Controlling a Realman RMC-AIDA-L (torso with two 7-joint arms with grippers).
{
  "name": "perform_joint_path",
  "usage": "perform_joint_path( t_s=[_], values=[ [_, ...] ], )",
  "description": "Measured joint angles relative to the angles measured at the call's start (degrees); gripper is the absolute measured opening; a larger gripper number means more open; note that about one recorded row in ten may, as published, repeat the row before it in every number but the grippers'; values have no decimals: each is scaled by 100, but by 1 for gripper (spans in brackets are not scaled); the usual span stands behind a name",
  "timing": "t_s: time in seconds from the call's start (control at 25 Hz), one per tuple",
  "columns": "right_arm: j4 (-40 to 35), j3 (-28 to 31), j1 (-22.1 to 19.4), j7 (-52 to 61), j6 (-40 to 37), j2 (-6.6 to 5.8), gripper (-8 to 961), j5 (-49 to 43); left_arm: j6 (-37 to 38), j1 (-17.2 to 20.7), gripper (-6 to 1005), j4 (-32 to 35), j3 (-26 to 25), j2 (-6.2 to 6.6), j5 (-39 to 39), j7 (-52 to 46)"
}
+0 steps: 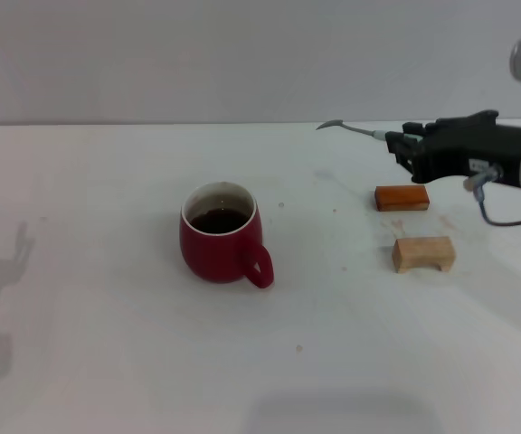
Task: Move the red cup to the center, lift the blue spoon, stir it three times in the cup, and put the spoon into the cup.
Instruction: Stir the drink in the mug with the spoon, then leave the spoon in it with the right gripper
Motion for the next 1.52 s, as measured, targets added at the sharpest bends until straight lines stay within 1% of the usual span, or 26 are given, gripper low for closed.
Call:
perform_joint_path(
  t_s=[0.04, 0.08, 0.12, 0.16, 0.2, 0.24, 0.28, 0.32, 0.36, 0.4, 0.48, 0.52, 0.56, 0.64, 0.68, 0.72, 0.84, 0.88, 0.92, 0.96, 1.08, 1.12, 1.28, 1.52],
  values=[
    [75, 61, 93, 47, 191, -3, 160, -74, 1, 3, 834, -1, 0, 0, -2, -8],
    [214, 178, 255, 79, 560, -2, 160, -195, 12, 15, 834, -16, 0, 0, 5, -37],
    [214, 178, 255, 79, 560, -2, 160, -195, 12, 15, 834, -16, 0, 0, 5, -37],
    [345, 287, 439, 110, 948, 4, 160, -327, 18, 24, 833, -30, 0, 0, 10, -48],
    [345, 287, 439, 110, 948, 4, 160, -327, 20, 29, 833, -39, -1, 0, 12, -51],
    [410, 341, 561, 126, 1169, 4, 159, -387, 22, 34, 833, -48, 0, -1, 14, -52],
    [471, 447, 800, 147, 1552, -3, 159, -458, 22, 36, 833, -50, 0, 0, 15, -54],
    [471, 447, 800, 147, 1552, -3, 159, -458, 22, 36, 833, -50, 0, 0, 15, -54],
    [481, 536, 1069, 154, 1904, -15, 159, -499, 19, 36, 833, -53, 5, -1, 20, -55],
    [481, 536, 1069, 154, 1904, -15, 159, -499, 19, 36, 833, -53, 5, -1, 20, -55],
    [452, 563, 1464, 159, 2246, -13, 159, -610, 17, 35, 834, -53, 7, -1, 36, -56],
    [452, 563, 1464, 159, 2246, -13, 159, -610, 17, 35, 834, -53, 7, -1, 36, -56],
    [448, 550, 1571, 167, 2327, -6, 159, -652, 18, 35, 834, -53, 8, -1, 37, -56],
    [418, 512, 1826, 205, 2514, 5, 159, -705, 27, 35, 834, -62, 8, 0, 35, -56],
    [402, 453, 2058, 272, 2683, 9, 159, -712, 34, 34, 833, -68, 9, -1, 31, -56],
    [402, 453, 2058, 272, 2683, 9, 159, -712, 39, 34, 833, -69, 7, 0, 22, -56],
    [389, 376, 2400, 371, 2949, 5, 159, -712, 48, 34, 833, -71, 0, 0, 10, -56],
    [360, 350, 2600, 407, 3130, 5, 159, -713, 51, 34, 834, -75, -5, -1, 8, -61],
    [337, 328, 2698, 426, 3219, 6, 159, -713, 51, 34, 834, -75, -5, -1, 8, -61],
    [337, 328, 2698, 426, 3219, 6, 159, -713, 52, 34, 834, -78, -7, 0, 6, -78],
    [162, 229, 3003, 484, 3458, 0, 160, -717, 54, 31, 833, -80, -23, 0, -7, -221],
    [162, 229, 3003, 484, 3458, 0, 160, -717, 54, 31, 833, -80, -23, 0, -7, -221],
    [-35, 87, 3215, 516, 3551, -1, 160, -718, 54, 12, 833, -54, -30, -1, -9, -272],
    [-163, 68, 3322, 525, 3623, 1, 160, -718, 54, 2, 834, -53, -35, 0, -10, -274]
  ],
)
